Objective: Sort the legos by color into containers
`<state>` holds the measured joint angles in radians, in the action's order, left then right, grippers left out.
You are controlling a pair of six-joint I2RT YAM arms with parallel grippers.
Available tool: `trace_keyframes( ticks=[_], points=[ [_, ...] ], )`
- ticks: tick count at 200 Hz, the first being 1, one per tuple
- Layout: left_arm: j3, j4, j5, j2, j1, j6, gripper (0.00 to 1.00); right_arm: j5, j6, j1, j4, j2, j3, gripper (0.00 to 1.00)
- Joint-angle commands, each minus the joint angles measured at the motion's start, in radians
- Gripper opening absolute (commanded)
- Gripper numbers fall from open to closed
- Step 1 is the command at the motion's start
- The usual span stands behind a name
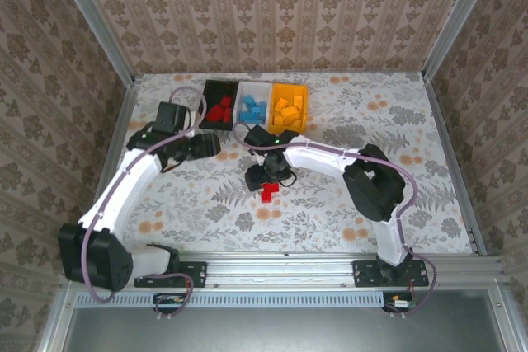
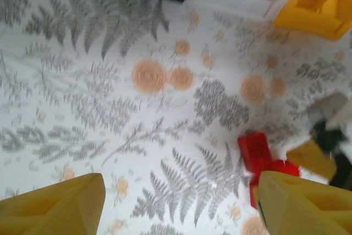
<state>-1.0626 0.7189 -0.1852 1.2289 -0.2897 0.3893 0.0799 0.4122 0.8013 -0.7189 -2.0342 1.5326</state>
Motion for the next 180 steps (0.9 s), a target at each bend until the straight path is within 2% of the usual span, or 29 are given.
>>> trace_keyframes(
  ticks=[1, 71, 96, 151, 180],
  points=[
    [0.071, -0.013, -0.016, -0.098, 0.009, 0.032, 0.75, -0.072, -0.043, 0.000, -0.078, -0.060, 0.062, 0.76],
    [0.177, -0.003, -0.021, -0.197, 0.022, 0.052, 0.77, -0.091, -0.052, 0.001, -0.093, -0.166, 0.158, 0.64],
    [0.184, 0.001, -0.026, -0.206, 0.023, 0.051, 0.77, -0.115, -0.057, -0.001, -0.091, -0.186, 0.175, 0.55],
    [0.190, 0.021, -0.025, -0.244, 0.026, 0.056, 0.77, -0.135, -0.059, -0.001, -0.087, -0.183, 0.202, 0.39],
    [0.174, 0.050, -0.028, -0.271, 0.030, 0.057, 0.78, -0.095, -0.058, -0.015, -0.088, -0.152, 0.231, 0.38]
  ],
)
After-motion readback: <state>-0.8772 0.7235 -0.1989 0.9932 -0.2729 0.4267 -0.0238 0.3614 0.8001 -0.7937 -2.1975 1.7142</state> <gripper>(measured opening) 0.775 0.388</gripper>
